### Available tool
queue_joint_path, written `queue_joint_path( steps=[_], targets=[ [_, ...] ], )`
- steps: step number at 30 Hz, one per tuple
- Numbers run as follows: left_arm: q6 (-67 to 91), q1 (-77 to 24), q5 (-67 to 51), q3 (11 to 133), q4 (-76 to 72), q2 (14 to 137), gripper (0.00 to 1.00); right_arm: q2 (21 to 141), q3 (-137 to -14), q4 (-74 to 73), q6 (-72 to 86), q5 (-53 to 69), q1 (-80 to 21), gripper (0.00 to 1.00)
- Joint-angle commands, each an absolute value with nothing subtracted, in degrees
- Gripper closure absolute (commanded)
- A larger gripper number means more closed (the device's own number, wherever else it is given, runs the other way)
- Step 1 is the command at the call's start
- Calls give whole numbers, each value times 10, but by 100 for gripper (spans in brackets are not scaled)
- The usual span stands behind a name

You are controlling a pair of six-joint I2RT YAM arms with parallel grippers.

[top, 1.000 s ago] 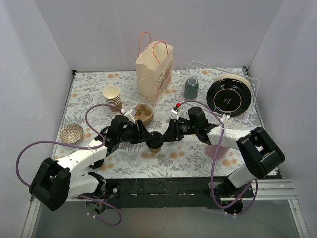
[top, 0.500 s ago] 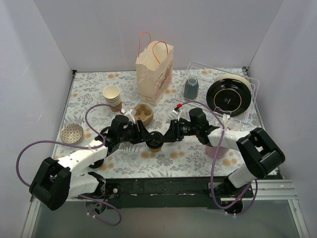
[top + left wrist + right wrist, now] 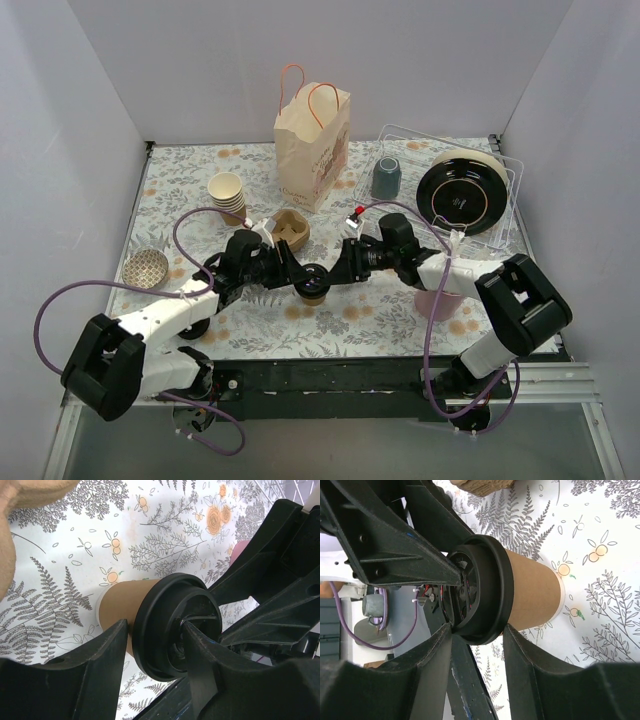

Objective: Pack the takeout coffee

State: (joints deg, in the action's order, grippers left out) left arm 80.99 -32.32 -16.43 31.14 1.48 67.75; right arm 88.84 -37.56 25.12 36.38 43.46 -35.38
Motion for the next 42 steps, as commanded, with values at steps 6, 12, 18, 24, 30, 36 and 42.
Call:
queue_joint_path(
  steps=[6,12,18,24,30,36,42],
  targets=[
    [779,-328,-120,352,128,708,53,881,-494,62,316,380,-349,45],
    [776,-327,-131,360,125,706,50,868,-546,6,295,369,-334,36],
    [768,-327,-156,377,110,692,35,856,-584,-50,265,345,-333,36],
    [733,-327,-145,411,132,713,31,821,-587,-79,229,308,-334,35],
    [716,-327,-121,429,142,669,25,802,-613,-128,108,250,-368,32],
    [673,-326,12,461,186,583,2,768,-606,-80,8,153,-431,5],
    [657,-326,173,432,227,502,2,801,-621,-72,2,121,-482,1]
  ],
)
